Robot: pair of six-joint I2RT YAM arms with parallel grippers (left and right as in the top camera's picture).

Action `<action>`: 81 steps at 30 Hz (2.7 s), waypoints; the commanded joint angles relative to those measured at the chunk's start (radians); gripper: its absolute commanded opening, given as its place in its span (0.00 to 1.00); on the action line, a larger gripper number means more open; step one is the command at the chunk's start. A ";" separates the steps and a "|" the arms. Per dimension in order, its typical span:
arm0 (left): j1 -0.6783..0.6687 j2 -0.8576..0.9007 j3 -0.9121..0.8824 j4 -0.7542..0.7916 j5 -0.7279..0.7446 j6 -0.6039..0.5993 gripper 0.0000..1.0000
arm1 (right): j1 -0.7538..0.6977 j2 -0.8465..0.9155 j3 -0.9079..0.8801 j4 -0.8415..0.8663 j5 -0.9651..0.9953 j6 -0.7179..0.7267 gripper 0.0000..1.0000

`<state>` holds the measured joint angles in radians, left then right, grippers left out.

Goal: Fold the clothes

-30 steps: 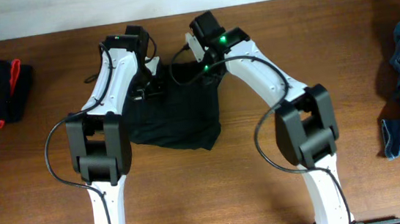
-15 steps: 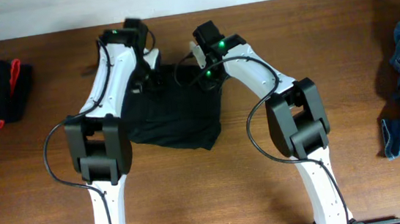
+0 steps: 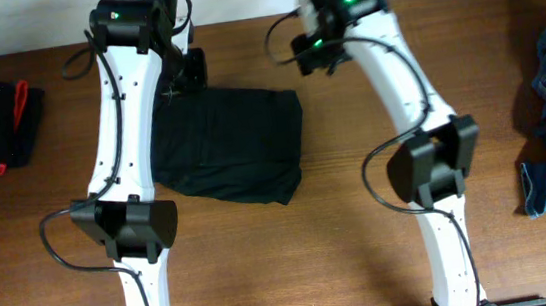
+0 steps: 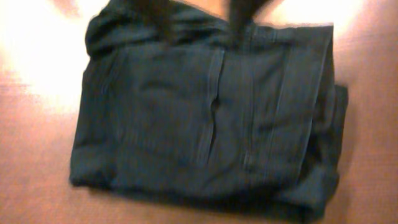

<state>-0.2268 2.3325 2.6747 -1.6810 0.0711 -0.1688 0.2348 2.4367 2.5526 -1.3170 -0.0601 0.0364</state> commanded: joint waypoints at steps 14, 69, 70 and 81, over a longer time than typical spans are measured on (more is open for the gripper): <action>-0.080 -0.003 -0.269 -0.004 0.109 -0.294 0.99 | -0.455 -0.027 0.066 -0.133 0.035 0.014 0.99; -0.319 -0.003 -0.822 0.231 -0.533 -0.379 0.91 | -0.530 -0.027 0.066 -0.134 0.035 0.013 0.99; -0.313 -0.003 -0.822 0.221 -0.580 -0.378 0.91 | -0.530 -0.027 0.066 -0.134 0.035 0.013 0.99; -0.198 -0.007 -0.777 0.249 -0.592 -0.183 0.99 | -0.530 -0.027 0.066 -0.134 0.035 0.013 0.99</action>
<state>-0.4507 2.3222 1.8687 -1.4300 -0.5171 -0.4294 -0.2893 2.4302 2.6087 -1.4513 -0.0235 0.0486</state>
